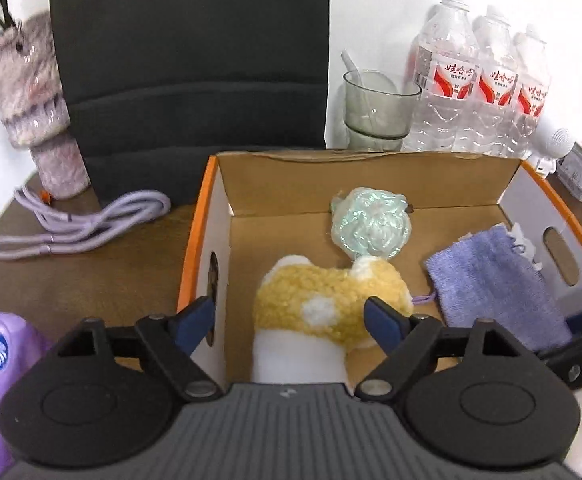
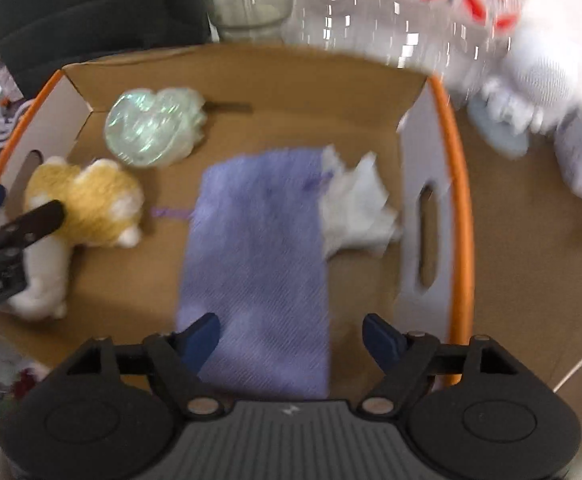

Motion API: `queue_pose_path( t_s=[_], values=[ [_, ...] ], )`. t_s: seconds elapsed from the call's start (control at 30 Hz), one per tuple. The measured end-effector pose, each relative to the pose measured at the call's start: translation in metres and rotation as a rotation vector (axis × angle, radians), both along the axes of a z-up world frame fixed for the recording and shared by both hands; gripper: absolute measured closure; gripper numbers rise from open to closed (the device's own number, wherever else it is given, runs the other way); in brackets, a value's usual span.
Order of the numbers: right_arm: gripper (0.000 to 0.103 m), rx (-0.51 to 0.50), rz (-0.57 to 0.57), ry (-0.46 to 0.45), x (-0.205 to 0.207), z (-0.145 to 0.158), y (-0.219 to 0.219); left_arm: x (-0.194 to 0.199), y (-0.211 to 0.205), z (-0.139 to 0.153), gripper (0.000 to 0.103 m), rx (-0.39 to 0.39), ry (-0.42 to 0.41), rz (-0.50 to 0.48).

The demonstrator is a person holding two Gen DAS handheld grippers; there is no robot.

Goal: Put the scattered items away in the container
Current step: 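Place the plush toy in the box with left tool while right tool places pouch, then open both tools and withdraw them from the box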

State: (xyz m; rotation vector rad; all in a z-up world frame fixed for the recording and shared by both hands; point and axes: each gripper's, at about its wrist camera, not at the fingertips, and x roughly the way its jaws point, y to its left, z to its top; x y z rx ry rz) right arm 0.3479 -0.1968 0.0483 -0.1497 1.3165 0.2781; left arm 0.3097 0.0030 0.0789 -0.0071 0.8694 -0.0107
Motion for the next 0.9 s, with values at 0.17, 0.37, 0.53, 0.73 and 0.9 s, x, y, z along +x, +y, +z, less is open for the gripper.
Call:
queue_pose_path(
  t_s=[0.17, 0.37, 0.53, 0.73, 0.9],
  values=[
    [0.02, -0.014, -0.023, 0.041, -0.015, 0.001, 0.003, -0.007, 0.002, 0.006, 0.01, -0.028, 0.044, -0.025],
    [0.018, 0.021, -0.096, 0.044, -0.032, 0.012, 0.0, -0.023, -0.004, 0.021, 0.004, -0.006, 0.03, -0.018],
    [0.016, 0.086, -0.115, -0.033, -0.051, 0.05, -0.001, -0.04, -0.011, 0.038, 0.003, 0.017, 0.023, -0.008],
    [0.007, 0.108, 0.016, -0.584, -0.115, 0.088, -0.011, -0.119, -0.013, 0.054, 0.0, 0.036, -0.309, 0.041],
    [0.0, 0.139, 0.03, -0.816, -0.157, 0.085, -0.023, -0.167, -0.019, 0.052, 0.0, 0.04, -0.399, 0.062]
  ],
)
